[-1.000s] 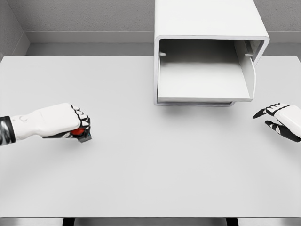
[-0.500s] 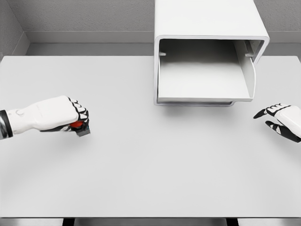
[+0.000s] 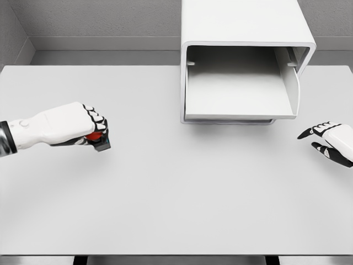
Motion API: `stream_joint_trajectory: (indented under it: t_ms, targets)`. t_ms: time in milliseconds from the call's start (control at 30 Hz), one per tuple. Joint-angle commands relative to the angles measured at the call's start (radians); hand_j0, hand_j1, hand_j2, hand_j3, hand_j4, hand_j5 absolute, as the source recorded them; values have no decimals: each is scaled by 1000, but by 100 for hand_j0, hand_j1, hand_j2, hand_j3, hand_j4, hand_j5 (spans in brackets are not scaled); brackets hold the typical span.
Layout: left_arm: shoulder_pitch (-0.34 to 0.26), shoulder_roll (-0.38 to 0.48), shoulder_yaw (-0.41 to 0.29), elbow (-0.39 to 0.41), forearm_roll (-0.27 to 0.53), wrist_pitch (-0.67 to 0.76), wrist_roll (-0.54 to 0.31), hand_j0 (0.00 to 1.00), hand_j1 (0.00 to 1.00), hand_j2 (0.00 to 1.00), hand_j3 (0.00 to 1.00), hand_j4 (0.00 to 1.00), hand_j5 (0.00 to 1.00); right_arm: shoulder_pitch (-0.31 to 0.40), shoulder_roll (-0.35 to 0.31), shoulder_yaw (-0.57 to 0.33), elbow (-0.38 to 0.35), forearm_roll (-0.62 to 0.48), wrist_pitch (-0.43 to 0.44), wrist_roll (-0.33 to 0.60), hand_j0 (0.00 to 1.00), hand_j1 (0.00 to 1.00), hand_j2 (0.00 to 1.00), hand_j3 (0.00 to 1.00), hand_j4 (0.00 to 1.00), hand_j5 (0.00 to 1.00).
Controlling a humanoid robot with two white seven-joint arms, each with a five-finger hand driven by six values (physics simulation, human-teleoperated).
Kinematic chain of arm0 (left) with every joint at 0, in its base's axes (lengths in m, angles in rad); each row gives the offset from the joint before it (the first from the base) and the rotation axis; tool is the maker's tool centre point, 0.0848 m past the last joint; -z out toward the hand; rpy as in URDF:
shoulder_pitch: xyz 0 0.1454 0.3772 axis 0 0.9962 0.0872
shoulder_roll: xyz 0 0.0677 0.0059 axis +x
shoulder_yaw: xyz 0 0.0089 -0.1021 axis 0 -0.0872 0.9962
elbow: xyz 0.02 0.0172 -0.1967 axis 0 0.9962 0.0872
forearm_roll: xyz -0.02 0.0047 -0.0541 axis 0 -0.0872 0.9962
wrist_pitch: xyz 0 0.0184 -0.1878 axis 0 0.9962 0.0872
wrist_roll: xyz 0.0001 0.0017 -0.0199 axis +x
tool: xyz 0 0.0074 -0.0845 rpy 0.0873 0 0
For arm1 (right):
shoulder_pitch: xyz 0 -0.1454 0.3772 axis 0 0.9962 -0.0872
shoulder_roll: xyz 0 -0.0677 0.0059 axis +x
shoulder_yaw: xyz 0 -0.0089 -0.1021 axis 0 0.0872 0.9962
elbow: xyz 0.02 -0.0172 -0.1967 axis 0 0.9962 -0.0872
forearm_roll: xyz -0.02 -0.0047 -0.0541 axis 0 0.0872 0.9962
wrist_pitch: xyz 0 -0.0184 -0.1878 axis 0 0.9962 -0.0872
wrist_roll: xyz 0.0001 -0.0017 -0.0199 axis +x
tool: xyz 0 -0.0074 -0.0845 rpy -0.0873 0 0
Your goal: Slide open multi-storey tabletop storage cabinets and put open load switch and slide close multi-storey tabletop storage cabinets
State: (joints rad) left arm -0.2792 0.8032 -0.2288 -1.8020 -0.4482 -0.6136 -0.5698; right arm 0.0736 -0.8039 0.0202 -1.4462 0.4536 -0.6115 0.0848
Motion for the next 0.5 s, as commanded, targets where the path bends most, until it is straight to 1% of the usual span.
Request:
stream_joint_trajectory:
  t_ms: [0,267,467]
  targets:
    - [0,-18,2,0,5,3,1,37,37,37,37,37,37,0,-1,0,0,-7,1,0,56,56,56,56,56,56]
    - [-21,-56,3,1,5,3,1,37,37,37,37,37,37,0,-1,0,1,-7,1,0,56,56,56,56,56,56]
    - [-29,-62,3,0,11,3,1,37,37,37,37,37,37,0,-1,0,1,-6,1,0,56,56,56,56,56,56]
